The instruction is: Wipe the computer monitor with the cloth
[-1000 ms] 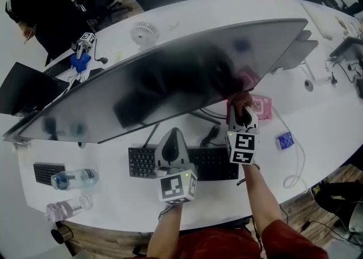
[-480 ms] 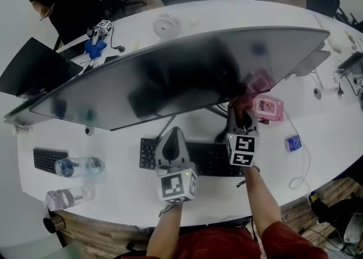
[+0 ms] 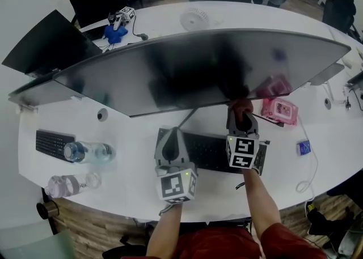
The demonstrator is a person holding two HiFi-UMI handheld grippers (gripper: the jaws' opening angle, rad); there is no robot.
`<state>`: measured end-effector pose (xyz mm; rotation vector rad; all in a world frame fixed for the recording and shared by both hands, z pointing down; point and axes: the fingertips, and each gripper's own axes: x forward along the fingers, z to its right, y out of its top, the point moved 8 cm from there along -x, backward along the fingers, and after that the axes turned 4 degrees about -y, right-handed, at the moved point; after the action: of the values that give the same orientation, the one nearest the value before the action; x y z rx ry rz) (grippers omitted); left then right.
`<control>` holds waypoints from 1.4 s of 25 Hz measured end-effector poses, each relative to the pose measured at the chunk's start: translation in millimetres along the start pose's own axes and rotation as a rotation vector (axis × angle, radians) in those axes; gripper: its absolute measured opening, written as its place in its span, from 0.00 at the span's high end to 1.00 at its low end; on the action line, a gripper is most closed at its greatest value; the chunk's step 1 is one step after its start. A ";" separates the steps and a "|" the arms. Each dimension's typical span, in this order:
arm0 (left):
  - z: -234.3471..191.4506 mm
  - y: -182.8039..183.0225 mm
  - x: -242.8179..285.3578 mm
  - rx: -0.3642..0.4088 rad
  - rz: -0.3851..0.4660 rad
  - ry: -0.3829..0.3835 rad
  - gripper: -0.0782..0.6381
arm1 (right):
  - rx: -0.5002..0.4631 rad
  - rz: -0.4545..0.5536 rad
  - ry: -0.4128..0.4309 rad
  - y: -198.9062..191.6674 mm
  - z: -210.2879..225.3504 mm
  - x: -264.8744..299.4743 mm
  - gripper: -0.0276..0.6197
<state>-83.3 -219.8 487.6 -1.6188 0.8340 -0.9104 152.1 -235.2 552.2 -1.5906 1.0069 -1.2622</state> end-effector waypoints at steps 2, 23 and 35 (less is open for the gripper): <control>-11.2 -0.3 -7.3 -0.005 0.002 0.017 0.86 | -0.006 0.001 0.017 1.3 -14.8 0.0 0.84; -117.2 -3.9 -69.7 -0.057 0.025 0.175 0.86 | -0.061 0.015 0.171 12.8 -152.5 2.7 0.84; -161.1 -9.0 -99.3 -0.082 0.029 0.276 0.86 | -0.101 0.030 0.307 19.5 -229.4 4.8 0.84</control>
<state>-271.0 -203.1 507.2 -1.5670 1.0950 -1.1073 -74.1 -276.3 565.5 -1.4778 1.2983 -1.4843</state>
